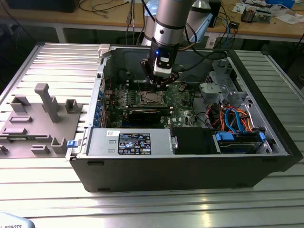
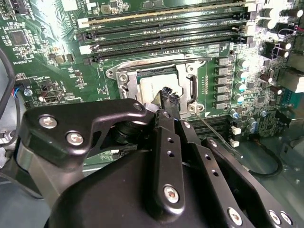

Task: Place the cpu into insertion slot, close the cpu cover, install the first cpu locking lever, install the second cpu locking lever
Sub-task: 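Install the first cpu locking lever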

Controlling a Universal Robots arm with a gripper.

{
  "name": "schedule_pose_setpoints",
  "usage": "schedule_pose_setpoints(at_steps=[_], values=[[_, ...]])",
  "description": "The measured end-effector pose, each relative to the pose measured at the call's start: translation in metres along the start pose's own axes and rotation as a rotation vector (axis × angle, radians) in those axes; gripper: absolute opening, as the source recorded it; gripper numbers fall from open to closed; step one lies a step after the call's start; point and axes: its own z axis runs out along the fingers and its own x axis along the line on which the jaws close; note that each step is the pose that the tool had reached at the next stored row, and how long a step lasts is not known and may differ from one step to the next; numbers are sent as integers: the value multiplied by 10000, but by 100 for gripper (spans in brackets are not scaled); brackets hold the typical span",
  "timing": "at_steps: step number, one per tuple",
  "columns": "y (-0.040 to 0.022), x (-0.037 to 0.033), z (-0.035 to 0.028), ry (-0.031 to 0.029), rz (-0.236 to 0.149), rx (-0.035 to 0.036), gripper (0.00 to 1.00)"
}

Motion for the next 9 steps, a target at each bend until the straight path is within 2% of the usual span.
schedule_pose_setpoints(at_steps=[9], values=[[0, 0, 0, -28, -444, 30, 11]])
